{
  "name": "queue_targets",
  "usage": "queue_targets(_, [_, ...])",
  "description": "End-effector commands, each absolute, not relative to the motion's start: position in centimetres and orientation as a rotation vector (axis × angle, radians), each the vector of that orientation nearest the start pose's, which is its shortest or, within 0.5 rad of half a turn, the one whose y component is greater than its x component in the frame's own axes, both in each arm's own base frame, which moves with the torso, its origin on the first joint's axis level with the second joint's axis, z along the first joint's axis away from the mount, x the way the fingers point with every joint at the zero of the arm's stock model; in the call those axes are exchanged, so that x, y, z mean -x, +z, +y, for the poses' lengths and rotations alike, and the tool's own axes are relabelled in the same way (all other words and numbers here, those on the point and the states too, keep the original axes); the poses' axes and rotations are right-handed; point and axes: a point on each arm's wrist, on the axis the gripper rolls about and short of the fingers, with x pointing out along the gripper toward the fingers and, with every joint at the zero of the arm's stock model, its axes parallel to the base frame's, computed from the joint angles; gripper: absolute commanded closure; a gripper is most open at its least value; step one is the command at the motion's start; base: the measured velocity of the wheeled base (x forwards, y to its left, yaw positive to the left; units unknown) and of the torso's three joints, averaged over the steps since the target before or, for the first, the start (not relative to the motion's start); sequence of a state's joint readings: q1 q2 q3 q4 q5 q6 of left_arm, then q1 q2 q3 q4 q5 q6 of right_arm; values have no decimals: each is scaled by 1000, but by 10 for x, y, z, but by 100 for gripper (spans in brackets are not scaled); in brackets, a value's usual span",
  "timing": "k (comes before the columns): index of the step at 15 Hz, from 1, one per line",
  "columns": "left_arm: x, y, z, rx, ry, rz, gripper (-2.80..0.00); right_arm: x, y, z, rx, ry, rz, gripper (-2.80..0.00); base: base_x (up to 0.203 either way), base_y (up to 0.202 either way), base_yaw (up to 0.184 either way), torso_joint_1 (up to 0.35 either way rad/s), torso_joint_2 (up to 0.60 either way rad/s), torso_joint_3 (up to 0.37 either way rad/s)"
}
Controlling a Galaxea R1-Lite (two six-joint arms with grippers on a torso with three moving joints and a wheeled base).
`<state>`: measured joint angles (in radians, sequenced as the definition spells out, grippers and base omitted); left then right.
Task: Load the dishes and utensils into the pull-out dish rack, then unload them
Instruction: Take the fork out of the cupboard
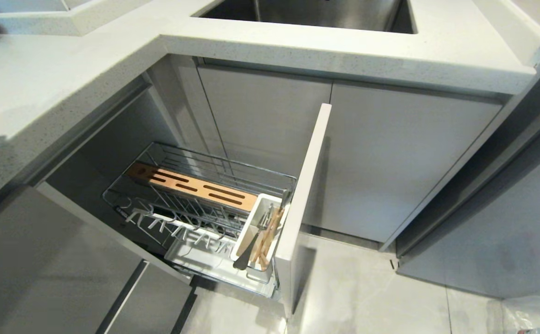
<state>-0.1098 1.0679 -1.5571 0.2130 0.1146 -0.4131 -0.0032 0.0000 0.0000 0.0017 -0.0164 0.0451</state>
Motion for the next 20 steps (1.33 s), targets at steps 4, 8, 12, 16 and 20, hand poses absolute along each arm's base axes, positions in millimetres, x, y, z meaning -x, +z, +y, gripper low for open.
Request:
queue_targets(4, [-100,405,-43,409,-359,90,0,23,75,0,-46,-20,3,0,0,0,0,0,0,0])
queue_targets(8, [-155,362,-82,310,-392,450,0,23,75,0,-44,-20,3,0,0,0,0,0,0,0])
queue_targets(12, [-194,328,-104,181,-235,730,0,23,75,0,-46,-20,3,0,0,0,0,0,0,0])
queue_targets(16, [-217,307,-130,184,-122,936,0,23,75,0,-46,-20,3,0,0,0,0,0,0,0])
queue_targets(20, [-229,312,-128,484,-3,949,0,23,75,0,-44,-20,3,0,0,0,0,0,0,0])
